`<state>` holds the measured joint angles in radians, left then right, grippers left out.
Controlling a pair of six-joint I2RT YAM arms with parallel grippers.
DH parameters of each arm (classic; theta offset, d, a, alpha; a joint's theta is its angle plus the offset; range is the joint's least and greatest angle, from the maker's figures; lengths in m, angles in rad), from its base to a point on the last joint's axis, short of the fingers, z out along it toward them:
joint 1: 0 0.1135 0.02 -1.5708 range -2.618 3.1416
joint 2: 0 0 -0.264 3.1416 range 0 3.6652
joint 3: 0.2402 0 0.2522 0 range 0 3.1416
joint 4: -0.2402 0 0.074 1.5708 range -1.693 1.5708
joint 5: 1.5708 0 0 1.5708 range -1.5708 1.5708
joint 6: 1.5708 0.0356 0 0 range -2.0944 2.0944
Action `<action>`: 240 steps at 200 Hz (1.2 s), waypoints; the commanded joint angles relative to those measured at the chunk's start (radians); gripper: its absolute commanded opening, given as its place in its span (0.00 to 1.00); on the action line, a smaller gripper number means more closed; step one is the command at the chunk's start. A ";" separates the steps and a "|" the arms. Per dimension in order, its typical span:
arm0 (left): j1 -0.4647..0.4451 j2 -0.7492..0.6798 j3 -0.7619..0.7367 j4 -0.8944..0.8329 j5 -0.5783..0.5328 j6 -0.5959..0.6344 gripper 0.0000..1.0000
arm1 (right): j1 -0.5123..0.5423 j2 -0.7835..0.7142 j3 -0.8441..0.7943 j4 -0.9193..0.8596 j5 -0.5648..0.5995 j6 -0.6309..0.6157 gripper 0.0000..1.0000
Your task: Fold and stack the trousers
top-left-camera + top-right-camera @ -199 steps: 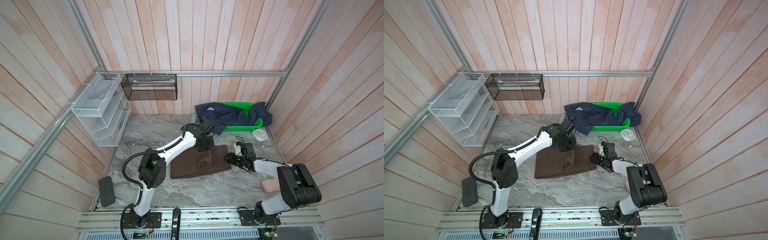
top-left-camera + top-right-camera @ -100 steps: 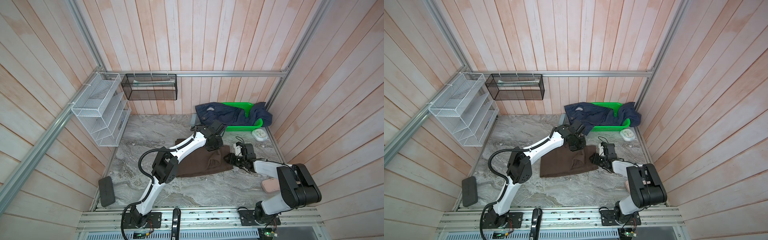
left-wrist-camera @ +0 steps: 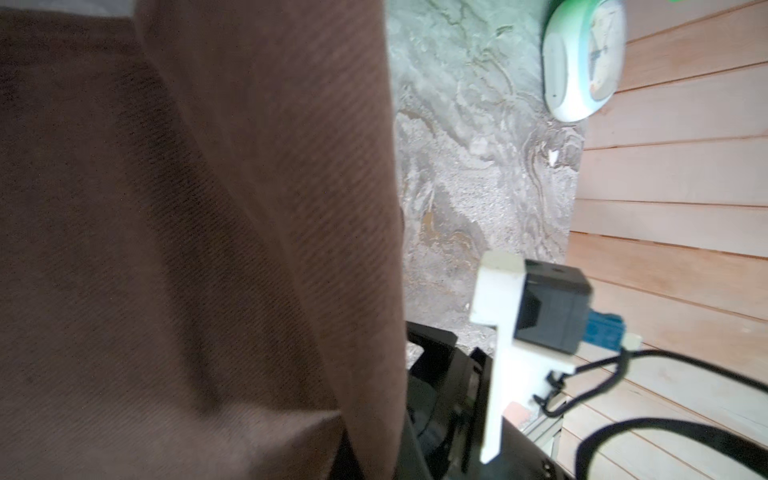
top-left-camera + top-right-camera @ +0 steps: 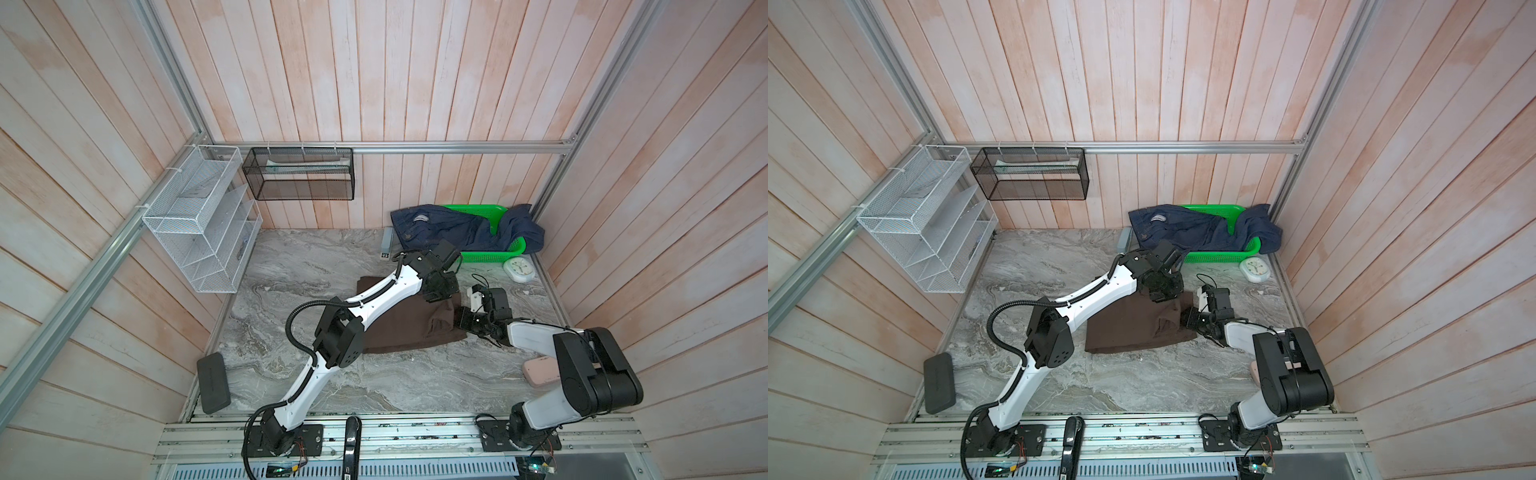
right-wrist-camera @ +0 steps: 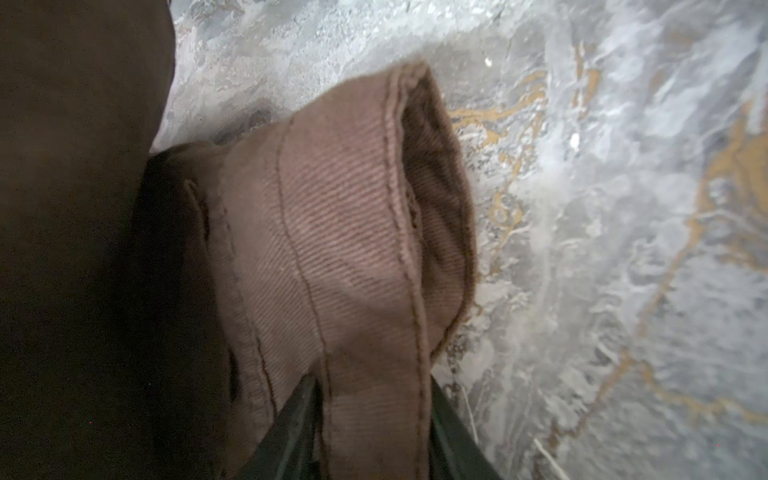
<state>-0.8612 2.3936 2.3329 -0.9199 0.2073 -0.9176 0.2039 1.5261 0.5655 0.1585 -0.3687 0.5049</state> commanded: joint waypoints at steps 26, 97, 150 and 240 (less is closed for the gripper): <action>-0.018 0.054 0.026 0.039 0.055 -0.018 0.00 | 0.001 -0.013 -0.019 -0.048 -0.018 0.003 0.42; -0.018 -0.018 0.008 0.086 0.021 0.019 0.53 | -0.049 -0.230 0.064 -0.279 0.182 -0.012 0.57; -0.018 -0.197 -0.121 0.112 -0.070 0.076 0.61 | -0.083 -0.400 0.145 -0.432 0.304 -0.039 0.72; -0.007 -0.363 -0.653 0.204 -0.223 0.049 0.62 | 0.082 -0.176 0.206 -0.405 0.225 -0.007 0.61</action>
<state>-0.8513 2.0159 1.6867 -0.6949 0.0845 -0.8585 0.2871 1.3190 0.7788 -0.2356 -0.1577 0.4900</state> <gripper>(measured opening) 0.604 0.615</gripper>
